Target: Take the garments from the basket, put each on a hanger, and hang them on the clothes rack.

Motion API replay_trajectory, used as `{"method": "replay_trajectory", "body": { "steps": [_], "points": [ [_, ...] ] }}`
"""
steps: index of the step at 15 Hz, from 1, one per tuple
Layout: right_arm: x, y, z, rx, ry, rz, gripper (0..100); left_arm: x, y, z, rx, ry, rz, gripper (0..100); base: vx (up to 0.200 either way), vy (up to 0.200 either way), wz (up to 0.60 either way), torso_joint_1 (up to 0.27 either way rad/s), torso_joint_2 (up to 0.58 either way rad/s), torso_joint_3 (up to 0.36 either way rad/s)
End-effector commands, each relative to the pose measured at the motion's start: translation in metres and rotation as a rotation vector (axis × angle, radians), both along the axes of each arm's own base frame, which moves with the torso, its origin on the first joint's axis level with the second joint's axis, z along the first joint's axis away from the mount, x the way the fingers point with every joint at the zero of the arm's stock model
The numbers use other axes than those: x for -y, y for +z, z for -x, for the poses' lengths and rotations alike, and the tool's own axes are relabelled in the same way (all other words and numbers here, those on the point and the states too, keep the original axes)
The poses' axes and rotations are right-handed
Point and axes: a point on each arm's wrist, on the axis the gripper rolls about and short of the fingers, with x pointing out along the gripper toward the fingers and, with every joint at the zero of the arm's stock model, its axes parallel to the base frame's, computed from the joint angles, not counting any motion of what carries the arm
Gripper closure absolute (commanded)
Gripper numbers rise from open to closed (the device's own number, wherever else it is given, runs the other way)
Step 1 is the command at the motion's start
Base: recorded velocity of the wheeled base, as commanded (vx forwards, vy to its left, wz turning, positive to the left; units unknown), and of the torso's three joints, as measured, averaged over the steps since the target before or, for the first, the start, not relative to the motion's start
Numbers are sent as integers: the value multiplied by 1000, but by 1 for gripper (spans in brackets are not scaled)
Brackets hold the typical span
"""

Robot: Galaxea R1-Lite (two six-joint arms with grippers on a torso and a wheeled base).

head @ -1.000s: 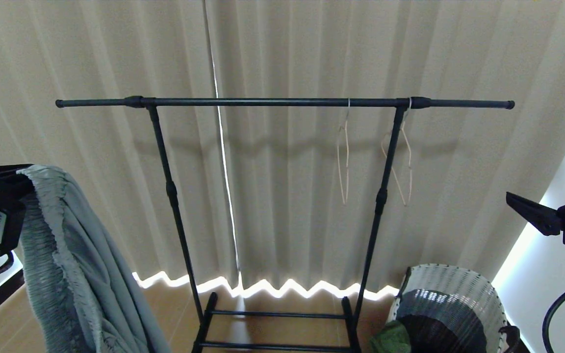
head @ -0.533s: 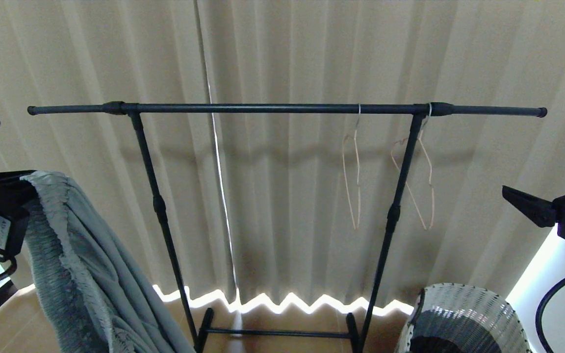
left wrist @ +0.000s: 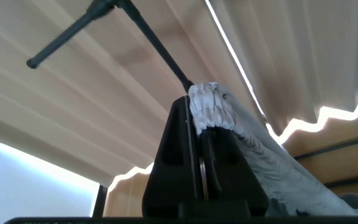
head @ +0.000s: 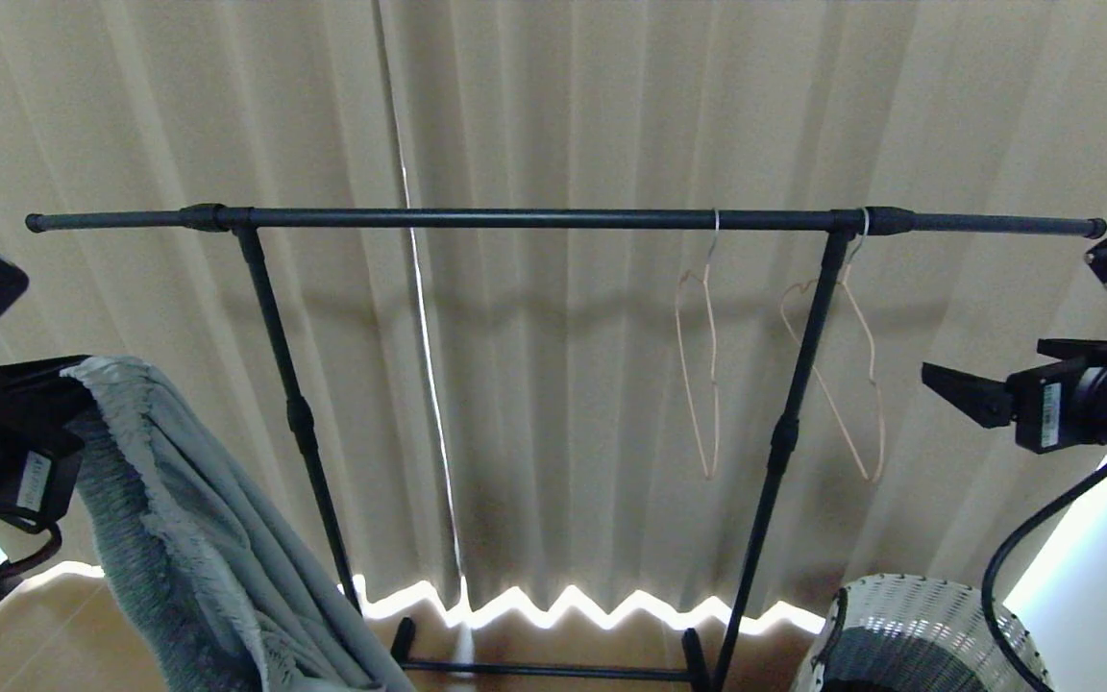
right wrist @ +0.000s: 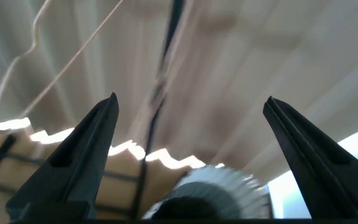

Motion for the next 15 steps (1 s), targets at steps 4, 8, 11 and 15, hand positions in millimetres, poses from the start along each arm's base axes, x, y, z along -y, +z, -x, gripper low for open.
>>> {"method": "replay_trajectory", "body": {
  "steps": [4,8,11,15],
  "points": [
    [-16,-30,-65,-130,-100,-23,0,-4,-5,0,-13,27,-3,100,0,0,0,0,0,0],
    [-22,-32,-102,-216,-179,-153,0,-4,-8,1,-20,25,-8,100,0,0,0,0,0,0],
    [-24,-39,-116,-256,-222,-156,0,-4,-8,1,-20,23,-9,100,0,0,0,0,0,0],
    [-26,-46,-127,-242,-292,-135,0,-4,-8,1,-20,21,-10,100,0,0,0,0,0,0]
  ]
}}
